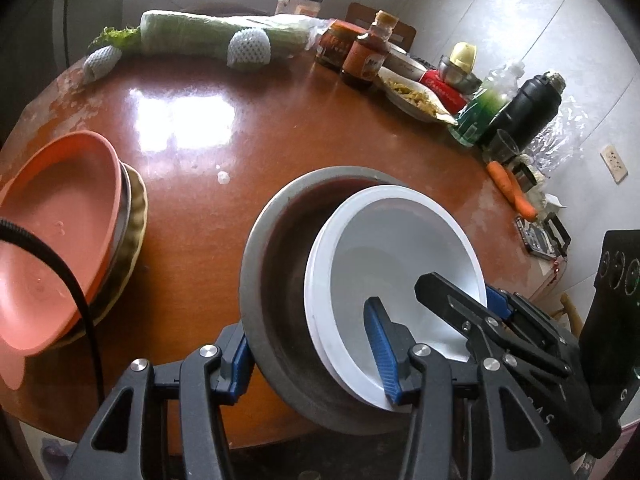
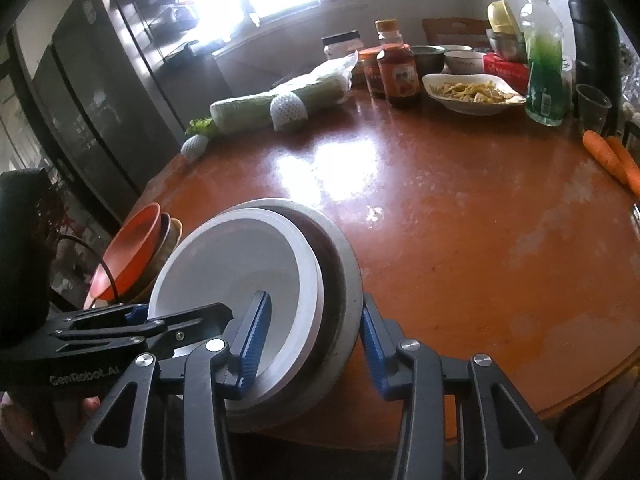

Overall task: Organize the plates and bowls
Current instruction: 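Grasp the steel bowl rim with both grippers and lift the bowl stack, then carry the bowl stack with both grippers over the pink pig plate stack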

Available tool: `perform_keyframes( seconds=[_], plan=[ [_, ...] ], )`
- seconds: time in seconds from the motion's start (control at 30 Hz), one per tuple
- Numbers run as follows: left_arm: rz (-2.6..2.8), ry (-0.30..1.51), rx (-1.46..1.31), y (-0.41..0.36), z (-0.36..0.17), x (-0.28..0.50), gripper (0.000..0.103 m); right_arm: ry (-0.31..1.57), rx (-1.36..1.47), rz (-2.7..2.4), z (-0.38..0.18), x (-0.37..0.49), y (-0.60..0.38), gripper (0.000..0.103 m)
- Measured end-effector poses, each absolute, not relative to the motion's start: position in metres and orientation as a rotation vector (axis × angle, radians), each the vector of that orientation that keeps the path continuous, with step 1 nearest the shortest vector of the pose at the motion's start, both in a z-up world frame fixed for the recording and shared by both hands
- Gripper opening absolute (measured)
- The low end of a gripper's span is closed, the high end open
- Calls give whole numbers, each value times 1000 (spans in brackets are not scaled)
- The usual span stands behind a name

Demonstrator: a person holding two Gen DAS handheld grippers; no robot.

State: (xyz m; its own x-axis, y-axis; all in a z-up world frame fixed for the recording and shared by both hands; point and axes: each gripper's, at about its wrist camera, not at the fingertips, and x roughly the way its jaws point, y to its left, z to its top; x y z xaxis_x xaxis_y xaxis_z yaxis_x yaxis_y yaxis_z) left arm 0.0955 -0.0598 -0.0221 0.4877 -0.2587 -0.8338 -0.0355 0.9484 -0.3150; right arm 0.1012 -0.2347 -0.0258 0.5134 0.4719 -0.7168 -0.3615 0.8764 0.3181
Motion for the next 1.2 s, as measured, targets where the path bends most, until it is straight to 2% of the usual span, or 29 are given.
perform_keyframes(
  seconds=[0.57,1.2],
  plan=[
    [-90,933,-306,-24,28,78,50,811,115,560,21,98,-199,44],
    [39,836,-375,63,46,53,50,757,28,704,51,101,-106,44]
  ],
)
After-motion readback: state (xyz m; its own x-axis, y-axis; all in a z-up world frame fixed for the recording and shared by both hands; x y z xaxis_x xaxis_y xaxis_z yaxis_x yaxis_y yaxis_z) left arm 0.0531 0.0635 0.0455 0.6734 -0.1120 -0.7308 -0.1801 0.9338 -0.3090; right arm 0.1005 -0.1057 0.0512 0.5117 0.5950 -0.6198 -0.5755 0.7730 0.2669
